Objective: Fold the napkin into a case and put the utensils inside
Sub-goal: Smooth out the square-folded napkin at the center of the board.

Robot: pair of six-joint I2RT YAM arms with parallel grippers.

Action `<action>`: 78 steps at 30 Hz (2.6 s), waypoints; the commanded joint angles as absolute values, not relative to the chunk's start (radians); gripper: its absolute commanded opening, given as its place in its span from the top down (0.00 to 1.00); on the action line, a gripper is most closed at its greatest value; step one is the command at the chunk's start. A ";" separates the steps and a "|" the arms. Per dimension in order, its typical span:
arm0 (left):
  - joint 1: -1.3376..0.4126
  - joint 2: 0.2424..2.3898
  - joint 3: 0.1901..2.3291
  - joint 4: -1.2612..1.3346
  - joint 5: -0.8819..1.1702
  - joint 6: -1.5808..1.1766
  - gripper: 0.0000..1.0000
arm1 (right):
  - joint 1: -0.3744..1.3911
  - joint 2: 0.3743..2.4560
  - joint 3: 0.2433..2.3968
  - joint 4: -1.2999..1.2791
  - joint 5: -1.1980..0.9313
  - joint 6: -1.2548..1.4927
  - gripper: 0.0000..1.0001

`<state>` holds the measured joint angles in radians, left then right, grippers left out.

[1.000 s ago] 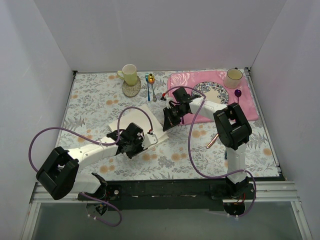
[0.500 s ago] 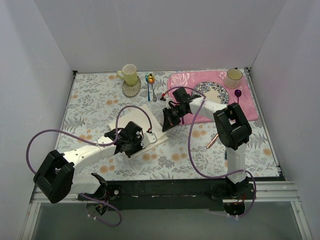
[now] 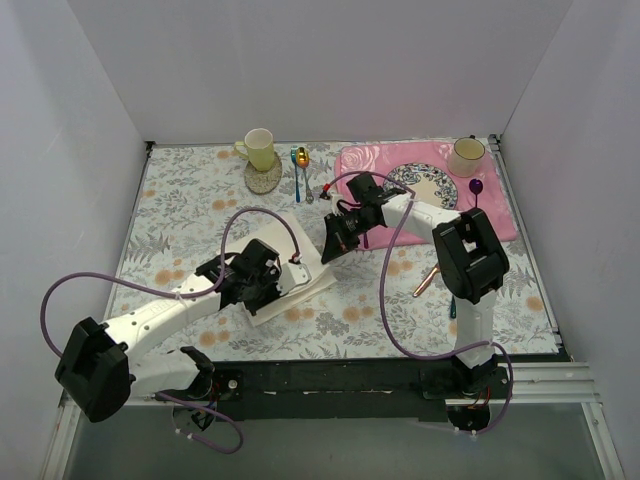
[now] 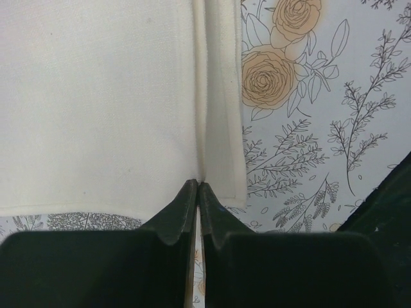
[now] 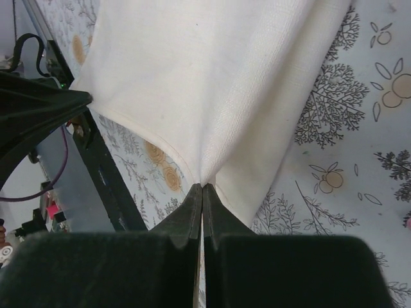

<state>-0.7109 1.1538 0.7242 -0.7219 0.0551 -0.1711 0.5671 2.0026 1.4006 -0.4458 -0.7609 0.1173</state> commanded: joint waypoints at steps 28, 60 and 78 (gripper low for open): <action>-0.713 1.108 0.717 -0.793 0.278 -0.183 1.00 | 0.575 2.006 1.312 -0.508 -0.831 0.058 0.99; -0.560 1.276 0.718 -0.663 0.344 -0.123 1.00 | 0.534 1.933 1.414 -0.381 -0.827 0.103 0.45; -0.494 1.311 0.802 -0.698 0.466 -0.250 1.00 | 0.515 1.717 0.910 0.139 -0.767 0.543 0.99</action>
